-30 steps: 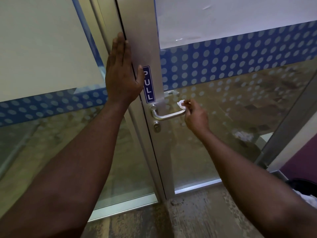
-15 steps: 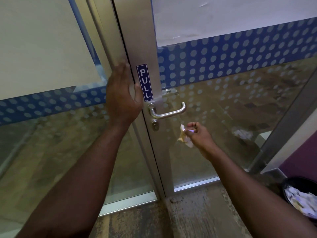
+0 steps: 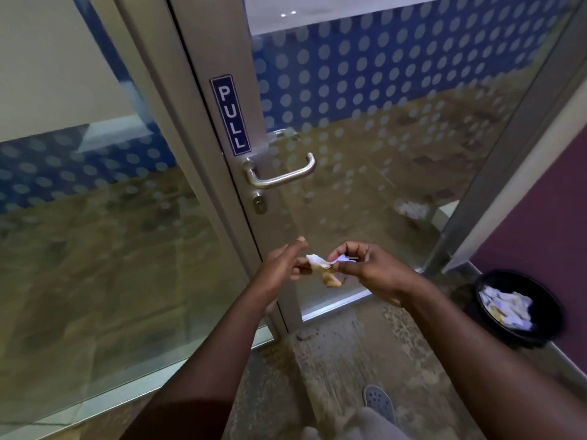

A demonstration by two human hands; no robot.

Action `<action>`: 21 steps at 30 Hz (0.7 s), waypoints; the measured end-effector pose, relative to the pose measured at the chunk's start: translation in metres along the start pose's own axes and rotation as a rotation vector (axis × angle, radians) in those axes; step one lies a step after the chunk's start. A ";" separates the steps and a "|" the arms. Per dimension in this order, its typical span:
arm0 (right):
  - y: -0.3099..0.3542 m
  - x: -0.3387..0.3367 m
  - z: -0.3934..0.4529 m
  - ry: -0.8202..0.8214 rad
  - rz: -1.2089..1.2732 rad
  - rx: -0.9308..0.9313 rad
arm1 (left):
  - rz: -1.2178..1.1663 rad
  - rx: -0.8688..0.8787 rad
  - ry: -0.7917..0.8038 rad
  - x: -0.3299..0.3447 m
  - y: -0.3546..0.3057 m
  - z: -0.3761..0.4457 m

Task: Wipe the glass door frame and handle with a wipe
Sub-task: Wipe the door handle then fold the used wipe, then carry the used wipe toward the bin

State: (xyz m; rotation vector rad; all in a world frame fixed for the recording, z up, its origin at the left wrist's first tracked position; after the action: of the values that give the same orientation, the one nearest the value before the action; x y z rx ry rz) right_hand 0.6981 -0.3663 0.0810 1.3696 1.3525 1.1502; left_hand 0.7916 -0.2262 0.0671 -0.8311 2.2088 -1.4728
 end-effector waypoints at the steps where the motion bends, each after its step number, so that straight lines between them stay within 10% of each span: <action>1: -0.006 -0.001 -0.005 -0.013 0.042 0.012 | -0.039 -0.035 0.067 0.006 0.007 0.001; 21: -0.140 -0.139 -0.152 -0.678 0.669 0.108 | -0.274 -0.323 0.538 0.230 0.084 0.092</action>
State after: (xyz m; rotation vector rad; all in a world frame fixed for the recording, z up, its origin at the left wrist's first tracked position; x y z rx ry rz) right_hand 0.5243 -0.5040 -0.0314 2.1292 0.4769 0.8718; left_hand 0.6472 -0.4156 -0.0397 -0.9526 2.8856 -1.6365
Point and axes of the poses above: each hand's wrist, its own z-axis towards the middle knuckle, its own x-axis out of the palm, y = z × x, the point moved 7 cm from there along z, towards the middle knuckle, and after that the axes turned 12 degrees about y, right-handed, at the moved point
